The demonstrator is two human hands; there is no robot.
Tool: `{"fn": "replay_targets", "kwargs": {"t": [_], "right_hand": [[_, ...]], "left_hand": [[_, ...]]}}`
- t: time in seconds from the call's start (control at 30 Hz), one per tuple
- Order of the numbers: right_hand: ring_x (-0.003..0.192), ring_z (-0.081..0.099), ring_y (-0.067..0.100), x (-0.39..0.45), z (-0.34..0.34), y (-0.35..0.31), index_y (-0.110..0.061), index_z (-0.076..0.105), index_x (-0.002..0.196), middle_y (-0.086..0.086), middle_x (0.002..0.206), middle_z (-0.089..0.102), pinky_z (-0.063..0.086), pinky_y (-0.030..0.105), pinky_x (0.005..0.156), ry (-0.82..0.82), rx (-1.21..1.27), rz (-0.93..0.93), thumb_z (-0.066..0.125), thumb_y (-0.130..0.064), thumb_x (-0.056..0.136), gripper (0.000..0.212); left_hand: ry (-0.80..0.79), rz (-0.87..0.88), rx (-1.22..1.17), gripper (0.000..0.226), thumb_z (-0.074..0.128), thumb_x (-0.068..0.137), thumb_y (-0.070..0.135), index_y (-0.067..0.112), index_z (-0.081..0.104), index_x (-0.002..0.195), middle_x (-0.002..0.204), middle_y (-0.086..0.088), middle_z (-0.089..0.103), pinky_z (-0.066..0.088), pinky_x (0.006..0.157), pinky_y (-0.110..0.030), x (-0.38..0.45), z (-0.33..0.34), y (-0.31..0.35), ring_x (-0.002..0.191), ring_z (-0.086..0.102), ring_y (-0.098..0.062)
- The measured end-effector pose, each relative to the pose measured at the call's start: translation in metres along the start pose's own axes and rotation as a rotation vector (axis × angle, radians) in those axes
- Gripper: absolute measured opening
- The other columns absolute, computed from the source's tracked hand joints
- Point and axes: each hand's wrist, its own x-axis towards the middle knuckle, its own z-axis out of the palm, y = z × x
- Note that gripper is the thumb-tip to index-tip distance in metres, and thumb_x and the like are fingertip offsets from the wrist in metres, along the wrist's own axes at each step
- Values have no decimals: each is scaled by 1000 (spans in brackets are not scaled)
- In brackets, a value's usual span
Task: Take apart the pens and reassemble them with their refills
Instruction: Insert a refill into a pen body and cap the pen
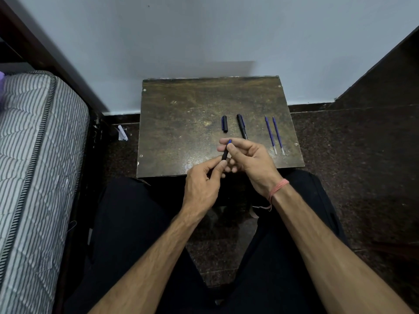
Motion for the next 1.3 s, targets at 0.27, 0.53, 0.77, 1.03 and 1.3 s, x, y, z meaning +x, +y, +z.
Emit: {"fn": "replay_targets", "kwargs": {"t": [0.27, 0.53, 0.77, 1.03, 1.3], "right_hand": [[54, 70, 7, 4, 19, 8, -15, 83, 101, 9, 88, 85, 45, 18, 41, 297, -80, 28, 91, -17, 89, 15], [58, 72, 8, 4, 21, -2, -20, 85, 102, 6, 94, 86, 51, 19, 44, 222, -83, -37, 87, -26, 94, 11], [85, 79, 17, 48, -1, -36, -28, 86, 112, -3, 92, 84, 68, 48, 84, 389, -683, -129, 77, -22, 101, 16], [110, 76, 32, 90, 33, -63, -36, 82, 116, 2, 113, 83, 59, 40, 91, 233, -1434, -129, 84, -33, 93, 23], [98, 78, 31, 62, 43, -46, -36, 81, 111, -1, 101, 83, 59, 37, 82, 94, -1458, -127, 78, -33, 88, 23]], "left_hand": [[139, -11, 105, 21, 80, 106, 25, 29, 88, 124, 92, 50, 73, 59, 78, -7, -5, 5, 3, 85, 76, 21], [175, -12, 6, 21, 79, 107, 29, 31, 88, 125, 105, 25, 87, 67, 84, -21, -4, 4, 3, 98, 84, 3], [179, -83, -141, 16, 82, 105, 29, 34, 89, 118, 95, 16, 89, 71, 92, -44, 1, 6, -2, 90, 86, -7], [168, -76, -207, 19, 80, 106, 30, 29, 89, 123, 99, 14, 90, 70, 94, -39, 2, 2, -5, 94, 87, -10], [206, -96, -262, 22, 77, 109, 27, 25, 87, 128, 100, 13, 90, 63, 83, -19, 6, -2, -8, 87, 84, -2]]}}
